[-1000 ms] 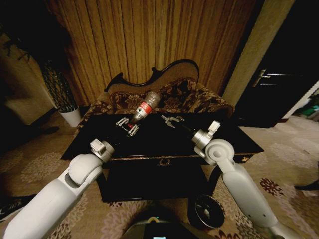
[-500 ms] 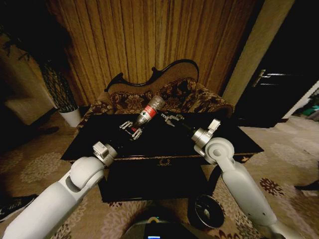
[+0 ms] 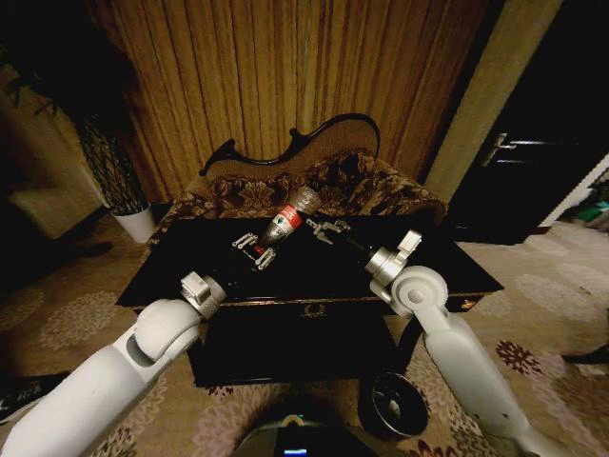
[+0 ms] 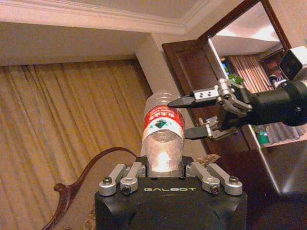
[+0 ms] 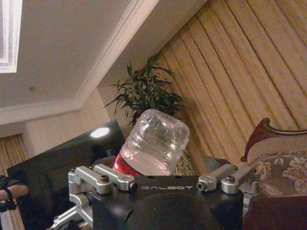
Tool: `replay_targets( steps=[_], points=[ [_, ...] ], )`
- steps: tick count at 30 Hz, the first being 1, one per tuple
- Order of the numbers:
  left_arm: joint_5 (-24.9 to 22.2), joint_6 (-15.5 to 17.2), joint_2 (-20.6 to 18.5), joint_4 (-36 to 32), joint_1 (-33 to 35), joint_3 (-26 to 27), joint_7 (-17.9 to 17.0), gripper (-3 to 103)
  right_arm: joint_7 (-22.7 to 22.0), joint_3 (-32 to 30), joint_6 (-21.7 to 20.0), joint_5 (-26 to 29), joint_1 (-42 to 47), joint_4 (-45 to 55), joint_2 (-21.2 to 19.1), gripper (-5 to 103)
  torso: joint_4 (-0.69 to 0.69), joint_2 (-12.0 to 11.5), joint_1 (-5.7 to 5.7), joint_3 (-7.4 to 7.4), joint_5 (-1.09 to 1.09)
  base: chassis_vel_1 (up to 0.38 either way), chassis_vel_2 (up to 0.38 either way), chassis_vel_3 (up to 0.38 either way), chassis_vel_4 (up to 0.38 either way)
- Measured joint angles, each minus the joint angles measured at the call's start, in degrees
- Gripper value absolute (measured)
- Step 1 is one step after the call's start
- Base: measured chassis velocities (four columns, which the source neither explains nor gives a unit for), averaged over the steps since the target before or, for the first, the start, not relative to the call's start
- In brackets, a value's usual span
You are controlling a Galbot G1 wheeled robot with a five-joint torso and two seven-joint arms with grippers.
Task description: Move to the front of the table and place the trash on the table into the trash bin.
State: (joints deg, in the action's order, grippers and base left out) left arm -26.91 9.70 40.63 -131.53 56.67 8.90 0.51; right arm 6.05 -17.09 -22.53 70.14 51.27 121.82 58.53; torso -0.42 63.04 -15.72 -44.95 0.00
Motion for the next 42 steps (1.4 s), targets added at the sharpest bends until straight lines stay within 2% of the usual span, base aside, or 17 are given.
replay_targets(
  steps=[15,16,17,18,21,22,23,25,29,30,35,38,41,42],
  points=[
    [0.19,0.0,-1.17,-0.91,-0.55,-2.9,0.48,32,0.04,0.28,-0.09,-0.17,-0.09,-0.12,-0.29,100,0.0,0.0,0.0,0.0,0.0,0.0,0.0,0.0,0.0],
    [0.19,0.0,-1.18,-0.91,-0.56,-2.9,0.53,32,0.05,0.3,-0.09,-0.21,-0.09,-0.16,-0.24,102,0.0,0.0,0.0,0.0,0.0,0.0,0.0,0.0,0.0],
    [0.2,0.01,-1.25,-0.91,-0.56,-2.9,0.53,32,0.07,0.36,-0.1,-0.25,-0.09,-0.18,-0.21,98,0.0,0.0,0.0,0.0,0.0,0.0,0.0,0.0,0.0],
    [0.2,0.01,-1.25,-0.91,-0.56,-2.9,0.53,32,0.07,0.36,-0.1,-0.25,-0.09,-0.18,-0.21,98,0.0,0.0,0.0,0.0,0.0,0.0,0.0,0.0,0.0],
    [0.21,0.03,-1.35,-0.83,-0.55,-2.88,0.49,32,0.16,0.41,-0.08,-0.34,-0.14,-0.25,-0.1,82,0.0,0.0,0.0,0.0,0.0,0.0,0.0,0.0,0.0],
    [0.21,0.03,-1.35,-0.83,-0.55,-2.88,0.49,32,0.16,0.41,-0.08,-0.34,-0.14,-0.25,-0.1,82,0.0,0.0,0.0,0.0,0.0,0.0,0.0,0.0,0.0],
    [0.22,0.03,-1.35,-0.74,-0.54,-2.87,0.46,32,0.21,0.42,-0.08,-0.35,-0.16,-0.28,-0.09,77,0.0,0.0,0.0,0.0,0.0,0.0,0.0,0.0,0.0],
    [0.23,0.03,-1.32,-0.66,-0.53,-2.87,0.45,32,0.28,0.47,-0.06,-0.39,-0.16,-0.35,-0.07,77,0.0,0.0,0.0,0.0,0.0,0.0,0.0,0.0,0.0],
    [0.38,0.02,-0.97,-0.36,-0.52,-3.11,0.46,32,2.04,0.58,0.34,-1.75,-0.02,-0.88,-0.08,60,0.0,0.0,0.0,0.0,0.0,0.0,0.0,0.0,0.0],
    [0.38,0.02,-0.97,-0.36,-0.52,-3.11,0.46,32,2.04,0.58,0.34,-1.75,-0.02,-0.88,-0.08,60,0.0,0.0,0.0,0.0,0.0,0.0,0.0,0.0,0.0],
    [0.6,-0.04,-0.98,-0.2,-0.37,-3.17,0.37,32,2.3,0.61,0.36,-1.9,0.0,-1.0,-0.14,47,0.0,0.0,0.0,0.0,0.0,0.0,0.0,0.0,0.0],
    [0.86,-0.05,-0.98,-0.19,-0.22,-3.28,0.24,30,2.45,0.59,0.36,-1.97,0.14,-1.13,-0.24,46,0.0,0.0,0.0,0.0,0.0,0.0,0.0,0.0,0.0],
    [1.05,-0.05,-0.85,-0.05,-0.35,-3.59,0.16,46,2.83,0.31,0.42,-2.3,0.25,-1.36,-0.36,44,0.0,0.0,0.0,0.0,0.0,0.0,0.0,0.0,0.0],
    [1.1,-0.1,-0.8,0.03,-0.4,-3.68,0.16,46,3.04,0.21,0.45,-2.46,0.27,-1.43,-0.39,44,0.0,0.0,0.0,0.0,0.0,0.0,0.0,0.0,0.0]
  ],
)
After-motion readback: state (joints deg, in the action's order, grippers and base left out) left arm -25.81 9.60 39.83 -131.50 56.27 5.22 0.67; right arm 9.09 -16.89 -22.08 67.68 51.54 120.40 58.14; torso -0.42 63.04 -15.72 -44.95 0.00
